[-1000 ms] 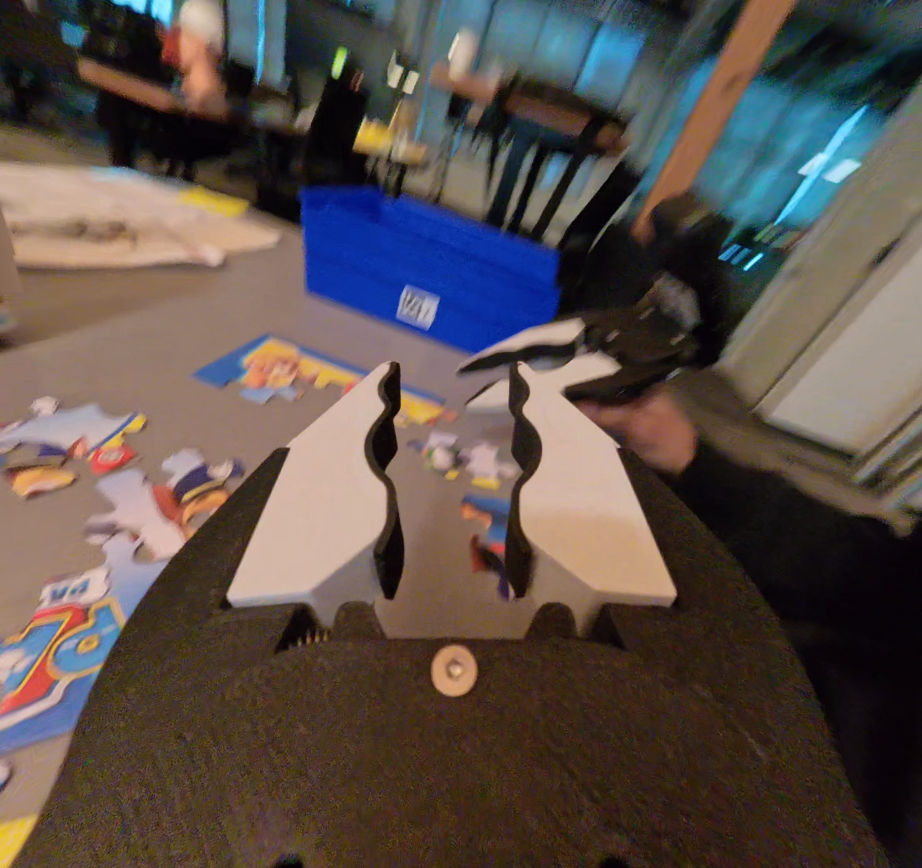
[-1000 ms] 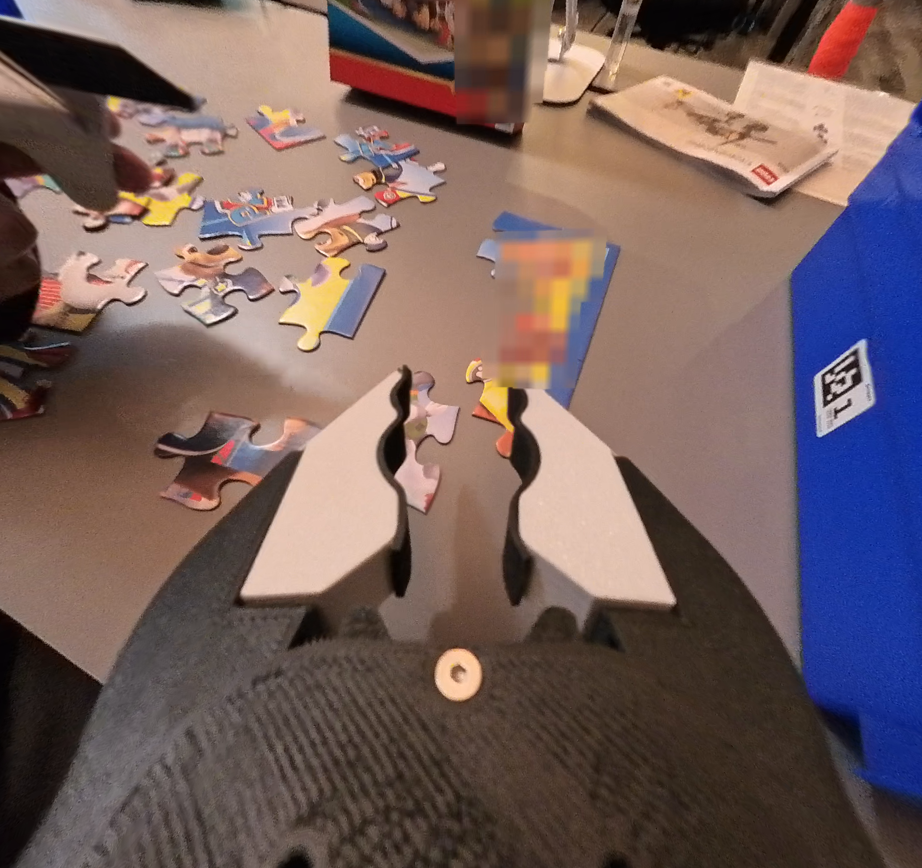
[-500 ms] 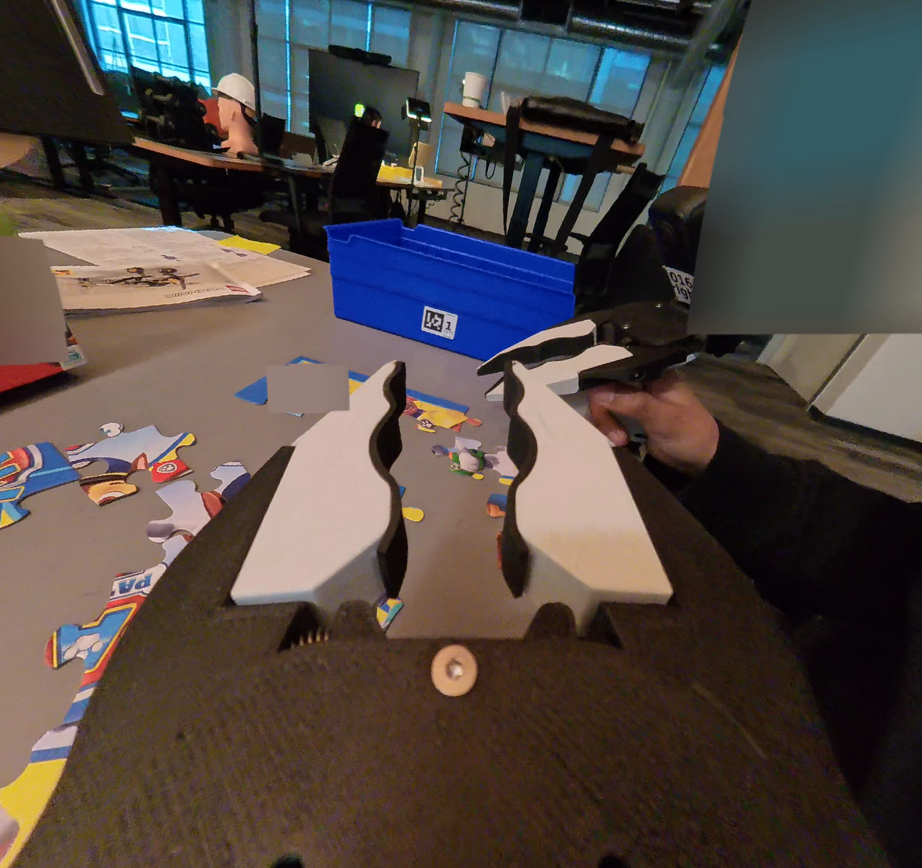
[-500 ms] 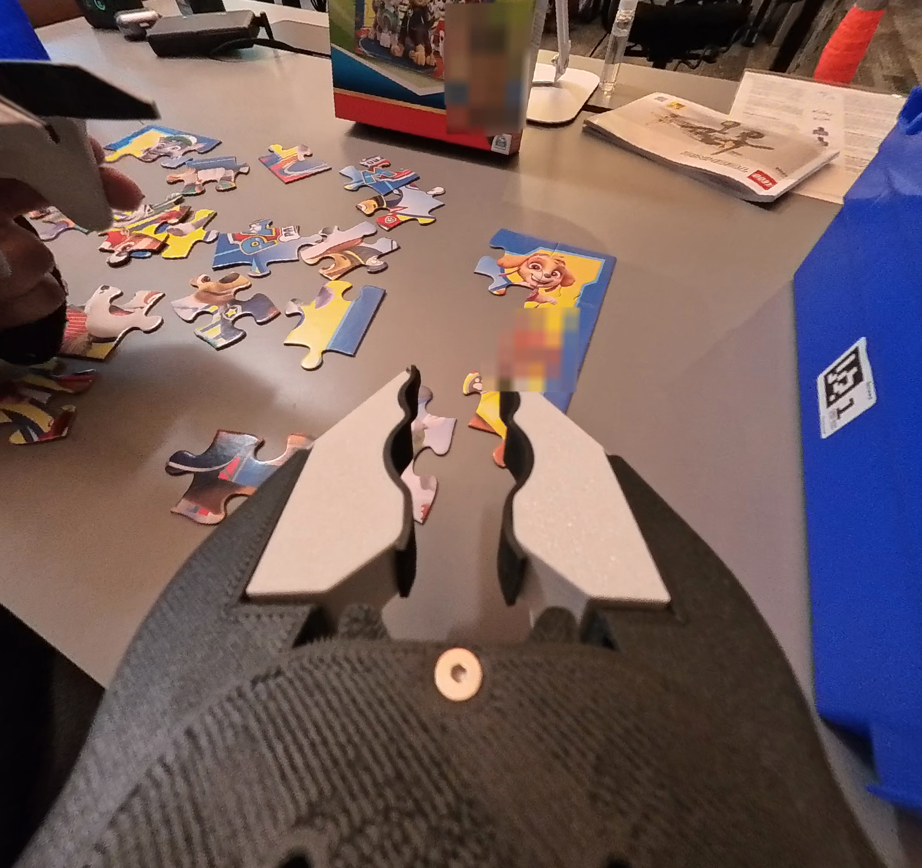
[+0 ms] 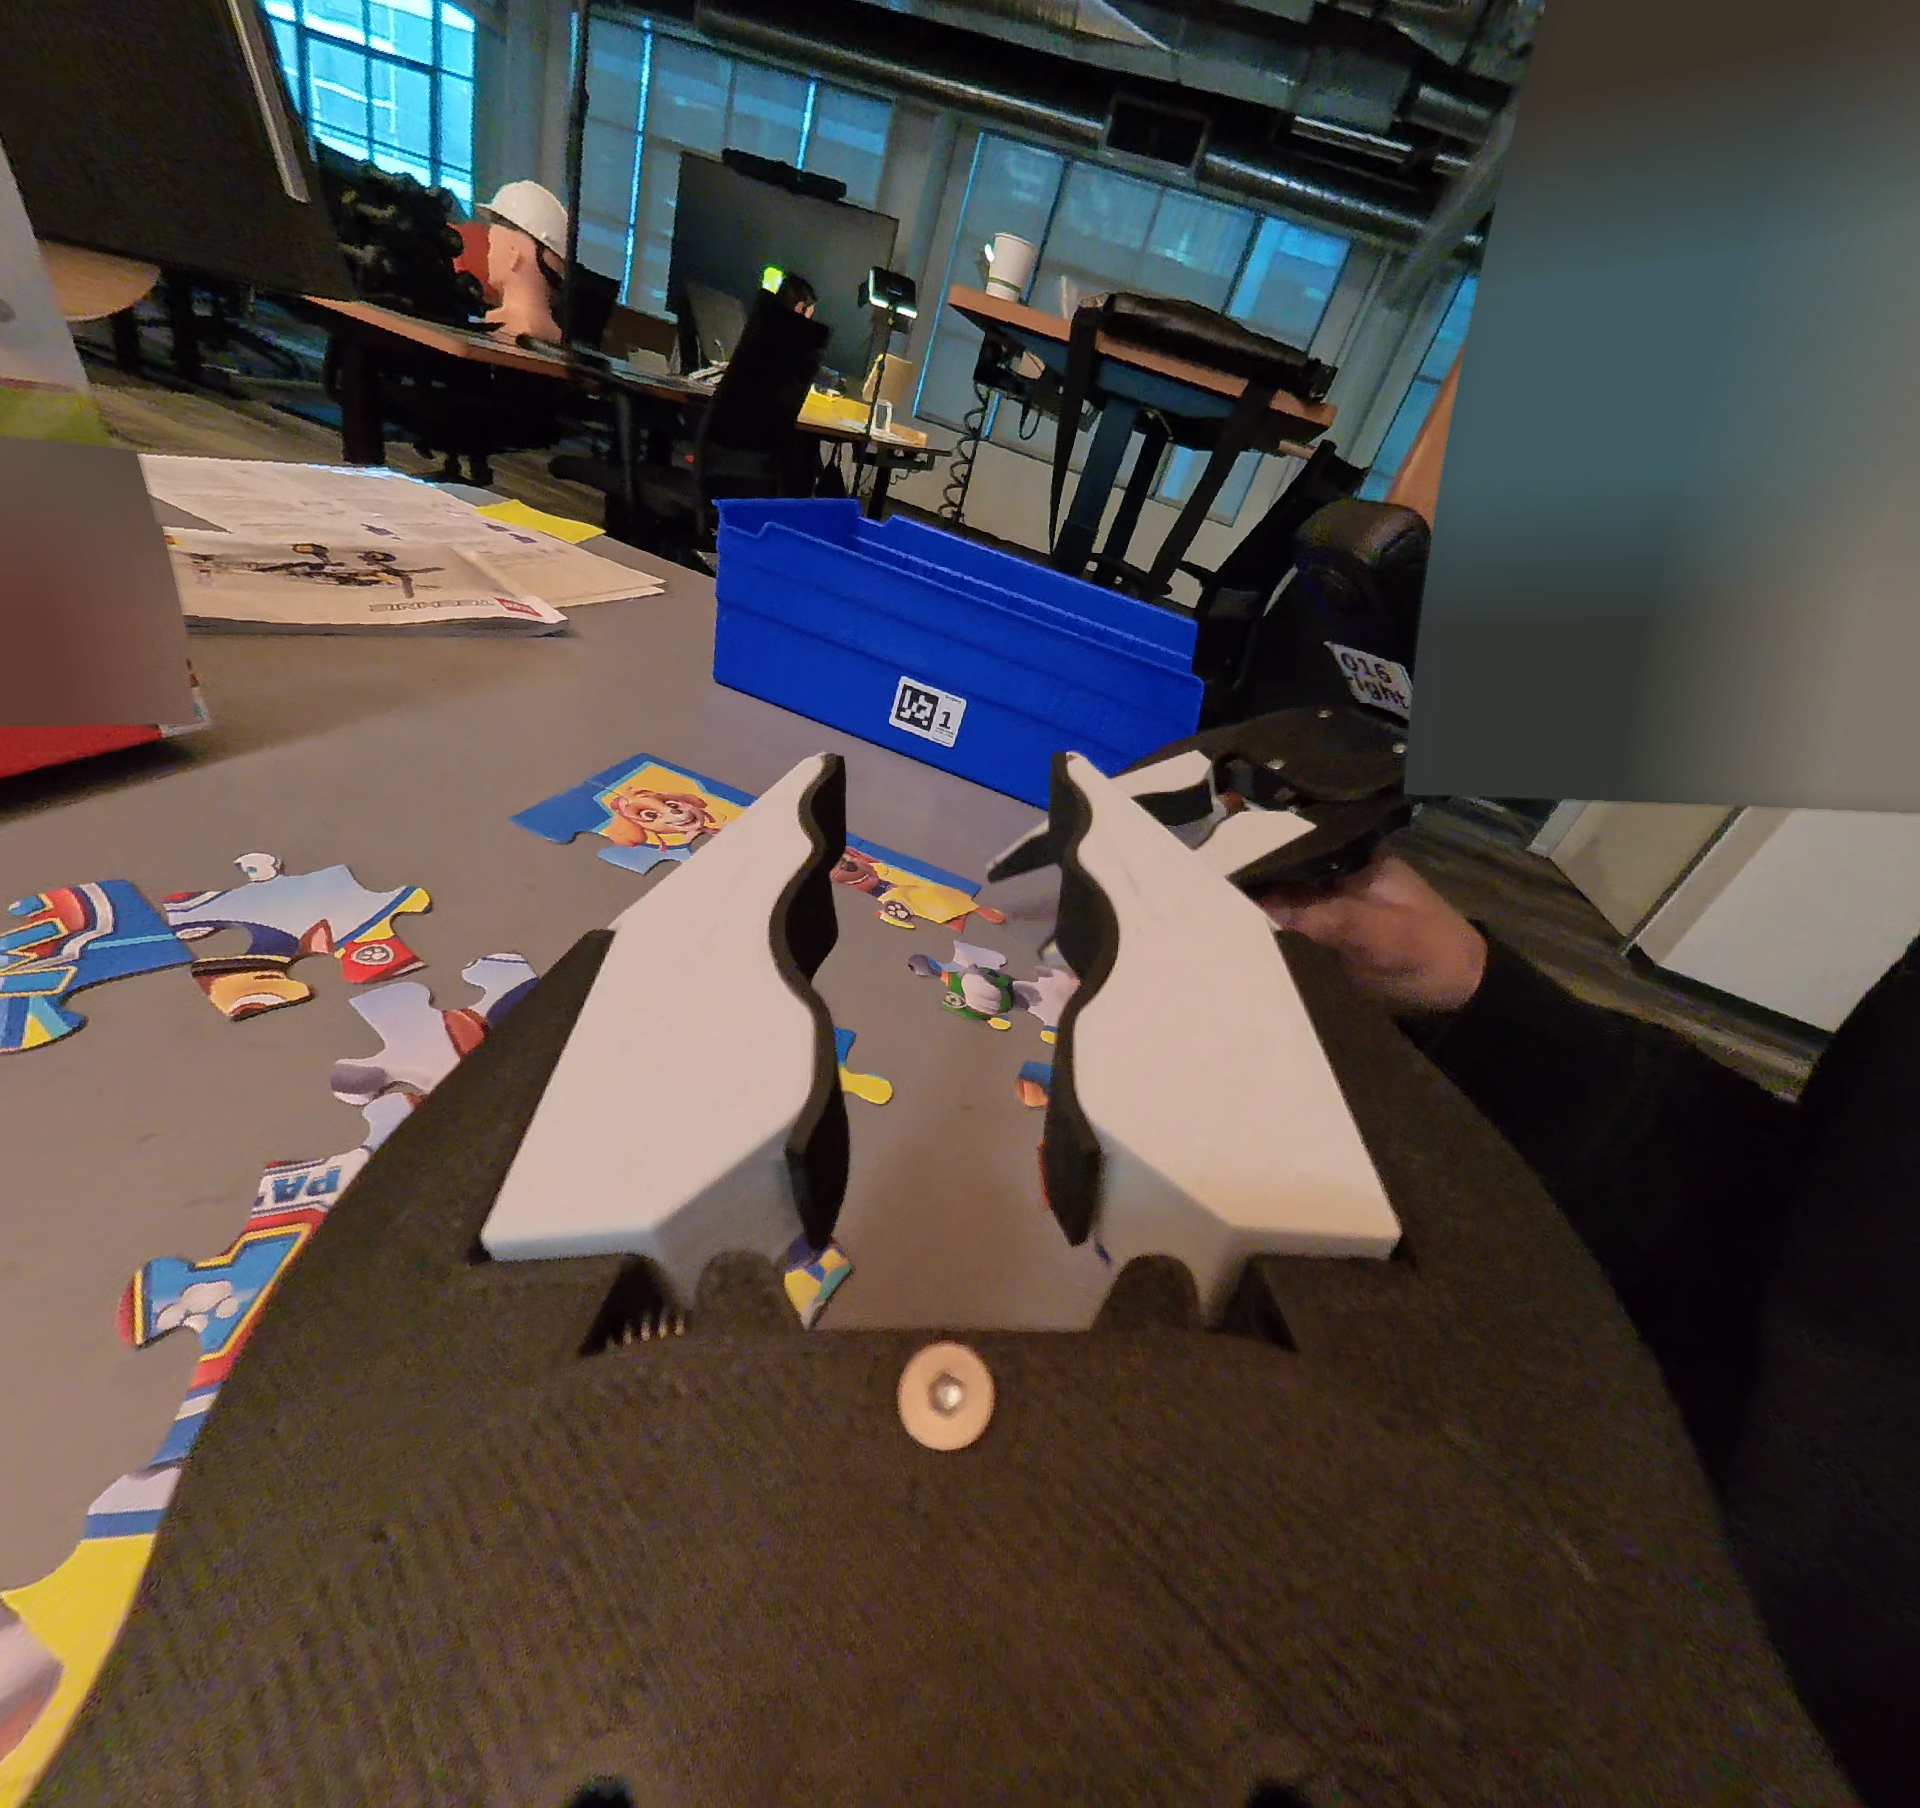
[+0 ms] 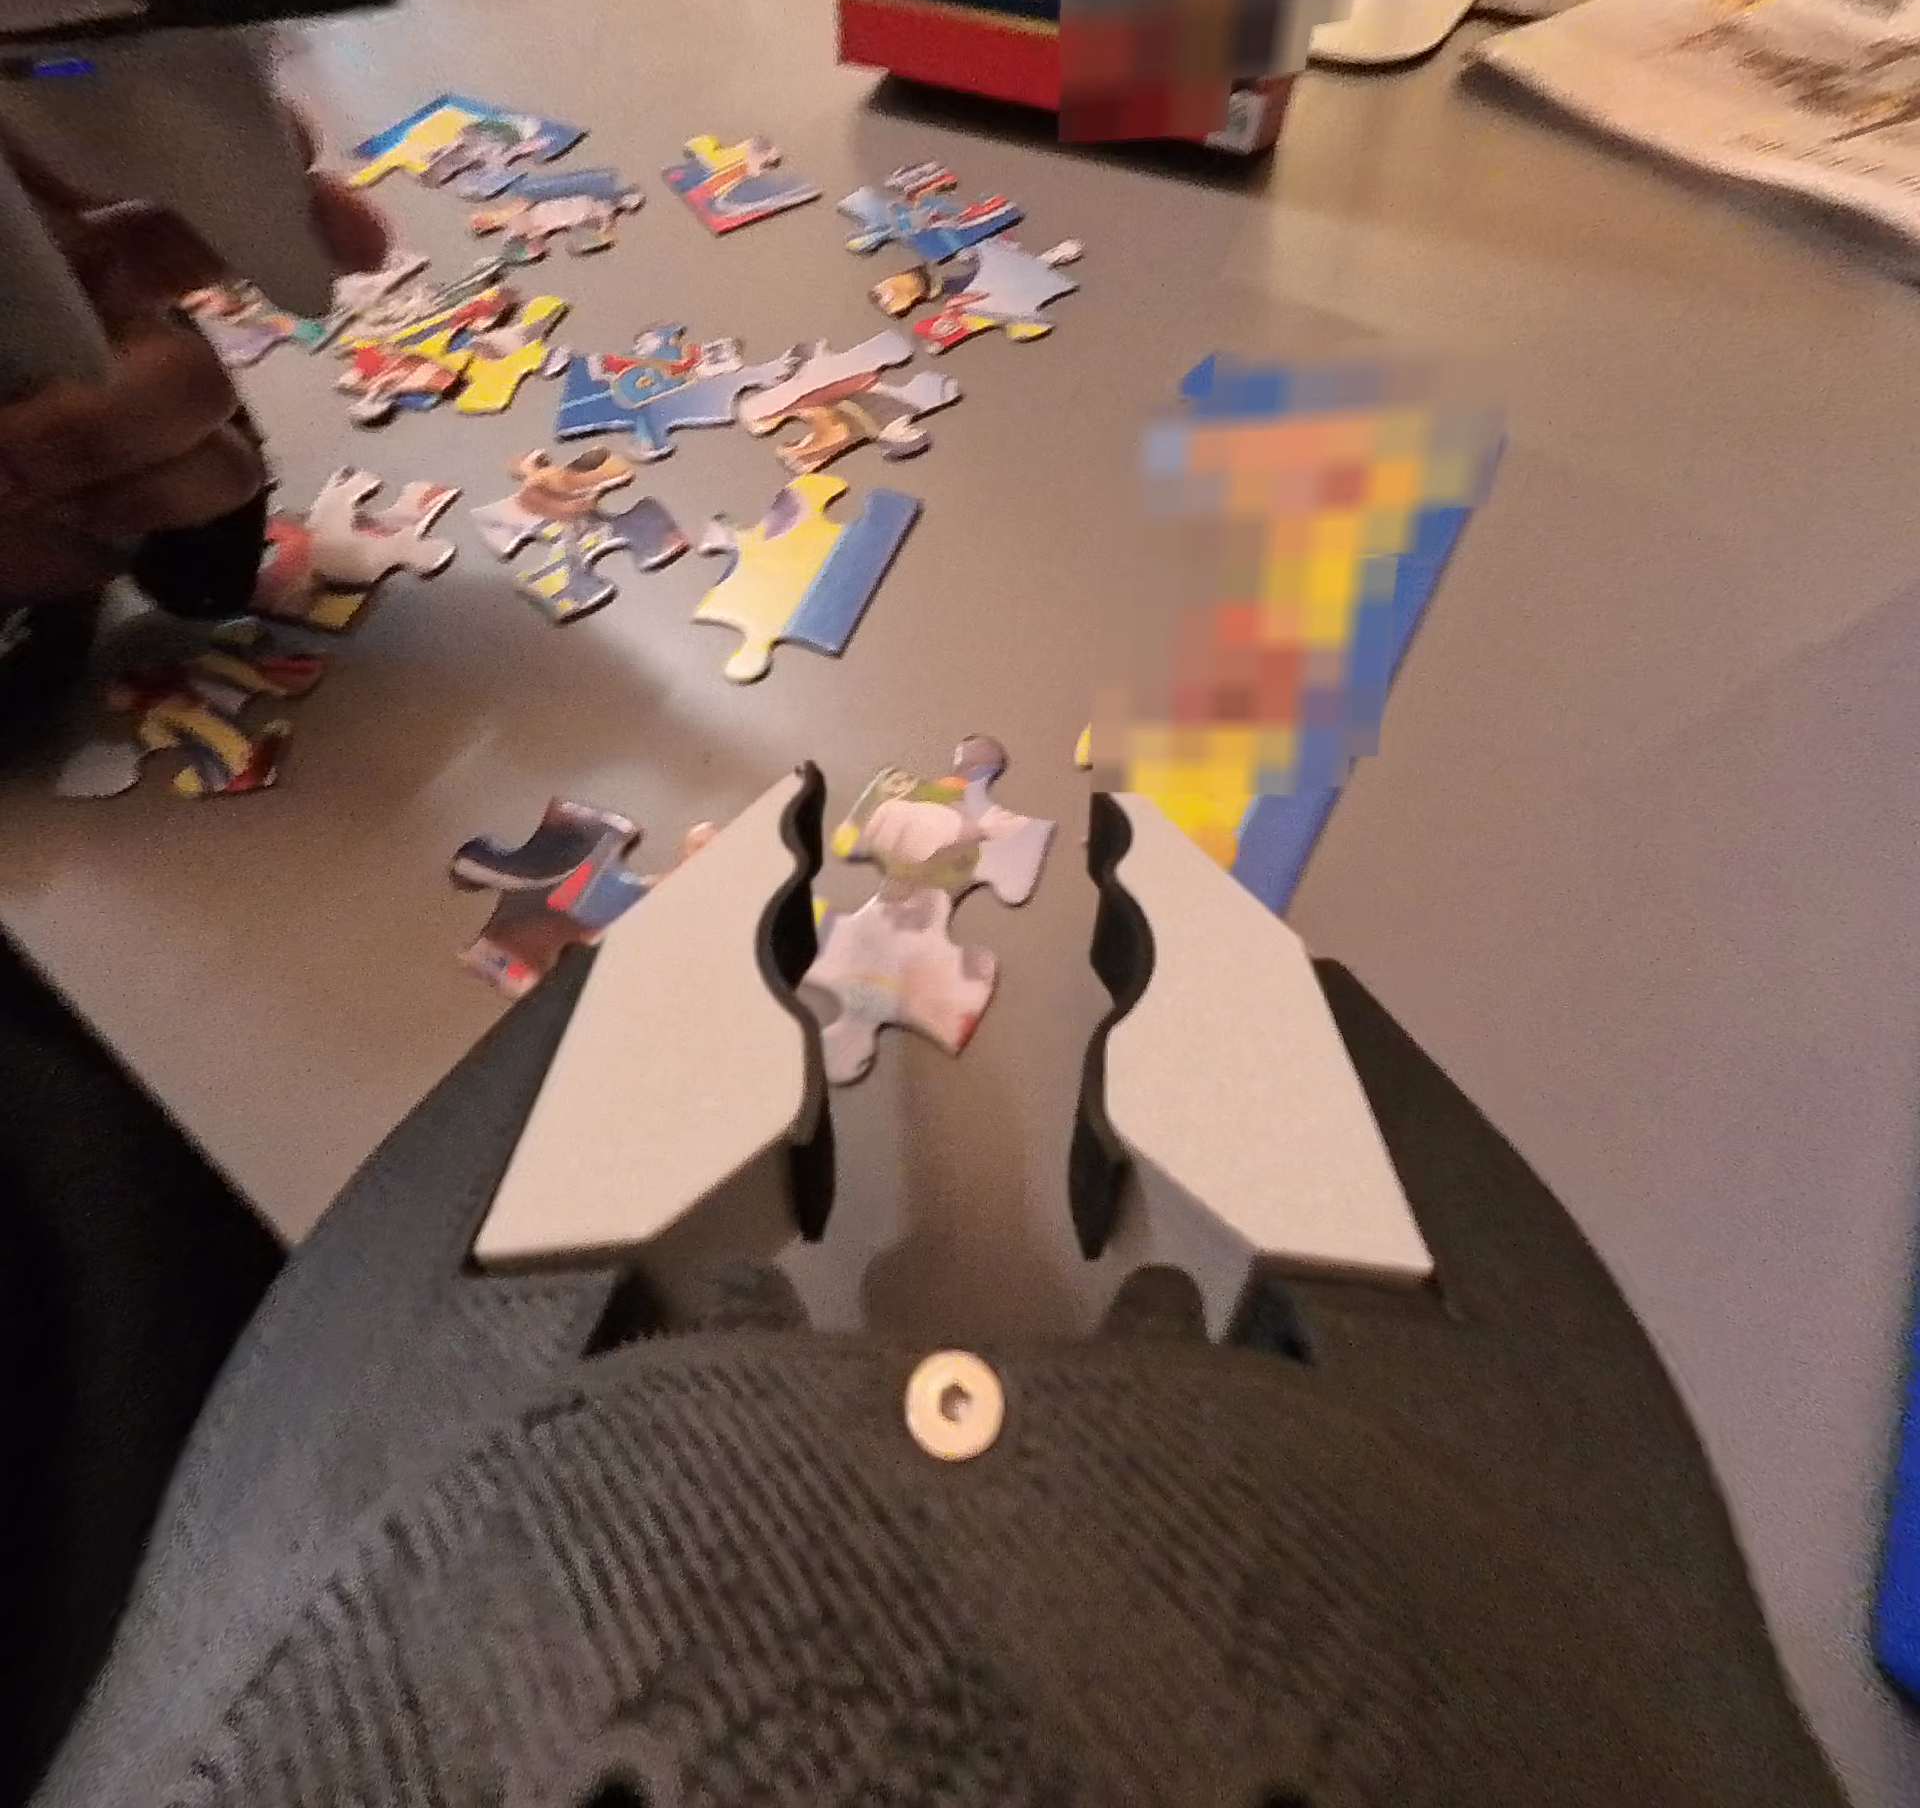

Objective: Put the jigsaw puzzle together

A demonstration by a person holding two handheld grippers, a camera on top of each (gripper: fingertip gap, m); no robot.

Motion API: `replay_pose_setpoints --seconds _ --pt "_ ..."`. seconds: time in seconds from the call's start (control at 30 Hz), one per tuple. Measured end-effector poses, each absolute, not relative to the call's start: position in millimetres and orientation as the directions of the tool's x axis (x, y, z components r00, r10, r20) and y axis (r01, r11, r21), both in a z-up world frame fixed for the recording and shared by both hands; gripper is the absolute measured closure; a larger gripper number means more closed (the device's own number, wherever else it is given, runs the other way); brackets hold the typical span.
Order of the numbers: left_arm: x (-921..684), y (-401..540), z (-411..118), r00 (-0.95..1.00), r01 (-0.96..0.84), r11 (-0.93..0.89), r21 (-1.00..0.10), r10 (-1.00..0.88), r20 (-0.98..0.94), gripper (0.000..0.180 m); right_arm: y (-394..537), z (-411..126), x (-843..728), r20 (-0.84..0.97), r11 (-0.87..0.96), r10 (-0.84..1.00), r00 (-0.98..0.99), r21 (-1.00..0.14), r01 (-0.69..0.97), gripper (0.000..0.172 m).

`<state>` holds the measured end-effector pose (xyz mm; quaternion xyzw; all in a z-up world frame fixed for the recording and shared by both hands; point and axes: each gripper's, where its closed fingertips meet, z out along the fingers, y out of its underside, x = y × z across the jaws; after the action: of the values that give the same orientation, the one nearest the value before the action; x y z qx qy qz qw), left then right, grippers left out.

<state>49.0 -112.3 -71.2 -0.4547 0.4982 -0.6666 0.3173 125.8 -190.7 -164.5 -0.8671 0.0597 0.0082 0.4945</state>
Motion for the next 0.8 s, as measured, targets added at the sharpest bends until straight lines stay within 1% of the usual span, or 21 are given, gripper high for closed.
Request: replay_pose_setpoints --seconds 0.13,0.2,0.33,0.47,0.57,0.8 --pt "48 -100 -71 -0.321 0.002 -0.266 -0.964 -0.913 0.251 0.143 -200 -174 121 -0.057 -0.561 -0.067 0.996 -0.824 -0.085 0.126" --pt "47 -94 -68 -0.309 0.022 -0.289 -0.957 -0.912 0.269 0.144 -201 -178 121 -0.057 -0.58 -0.067 0.996 -0.81 -0.086 0.13" --pt "47 -90 -66 -0.324 0.015 -0.347 -0.938 -0.889 0.323 0.143 -202 -193 119 -0.038 -0.654 -0.047 0.998 -0.754 -0.059 0.128" --pt "47 -86 -66 -0.3 0.029 -0.335 -0.942 -0.902 0.312 0.144 -198 -192 114 -0.022 -0.654 -0.024 0.999 -0.756 -0.032 0.134" --pt "47 -84 -66 -0.293 0.035 -0.332 -0.942 -0.905 0.308 0.144 -191 -192 104 -0.021 -0.654 0.006 1.0 -0.757 -0.012 0.146" --pt "42 -72 -60 -0.246 0.09 -0.339 -0.937 -0.919 0.309 0.144 -179 -192 86 0.008 -0.65 0.048 0.999 -0.759 0.037 0.153"
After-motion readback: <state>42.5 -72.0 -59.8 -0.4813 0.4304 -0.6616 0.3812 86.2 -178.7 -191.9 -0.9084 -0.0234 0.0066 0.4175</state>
